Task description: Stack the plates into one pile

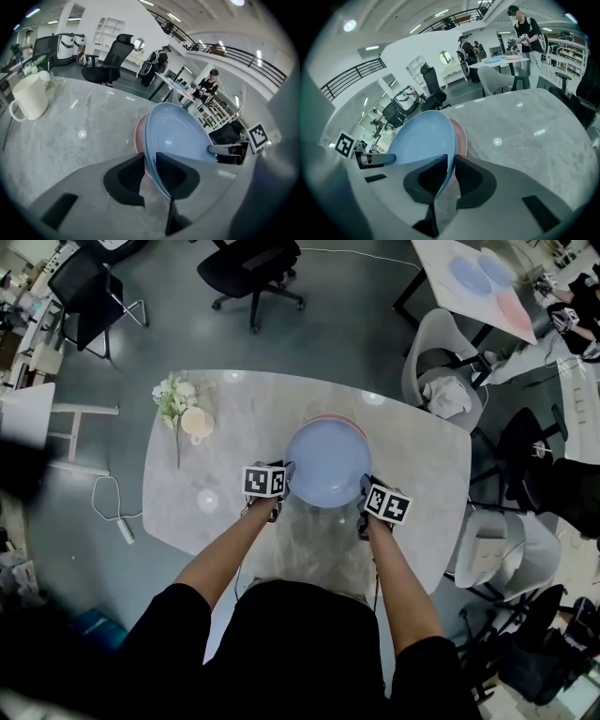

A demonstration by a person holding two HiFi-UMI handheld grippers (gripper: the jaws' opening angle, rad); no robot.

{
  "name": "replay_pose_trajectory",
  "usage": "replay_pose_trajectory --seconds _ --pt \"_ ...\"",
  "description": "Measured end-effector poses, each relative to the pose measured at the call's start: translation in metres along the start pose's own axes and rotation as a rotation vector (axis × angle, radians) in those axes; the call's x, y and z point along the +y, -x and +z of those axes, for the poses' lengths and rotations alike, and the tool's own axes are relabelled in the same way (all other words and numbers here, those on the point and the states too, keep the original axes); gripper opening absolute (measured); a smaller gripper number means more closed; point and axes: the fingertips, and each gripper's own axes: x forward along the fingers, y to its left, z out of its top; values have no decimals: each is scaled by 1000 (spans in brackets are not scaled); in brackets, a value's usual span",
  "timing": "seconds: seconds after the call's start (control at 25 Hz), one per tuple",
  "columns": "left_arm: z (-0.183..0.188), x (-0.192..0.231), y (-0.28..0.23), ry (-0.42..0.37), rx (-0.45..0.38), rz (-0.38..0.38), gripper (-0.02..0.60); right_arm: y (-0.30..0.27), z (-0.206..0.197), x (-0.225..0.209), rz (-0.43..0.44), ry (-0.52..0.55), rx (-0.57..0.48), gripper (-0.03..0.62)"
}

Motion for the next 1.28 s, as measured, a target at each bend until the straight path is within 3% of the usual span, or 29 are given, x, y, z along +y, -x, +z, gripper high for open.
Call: replay_pose_trajectory --seconds 0.56,0.8,1.04,1.28 --pt "7 2 -36 -67 60 9 112 -33 15 -24 27 23 25 48" --pt "4 -6 -38 -116 69 -10 196 -36 17 -25 22 41 16 48" --pt "-2 -5 -36 -145 71 15 232 -37 18 -22 31 54 3 48" --pt "-7 1 -28 -128 69 -16 245 -34 27 -24 3 12 -48 48"
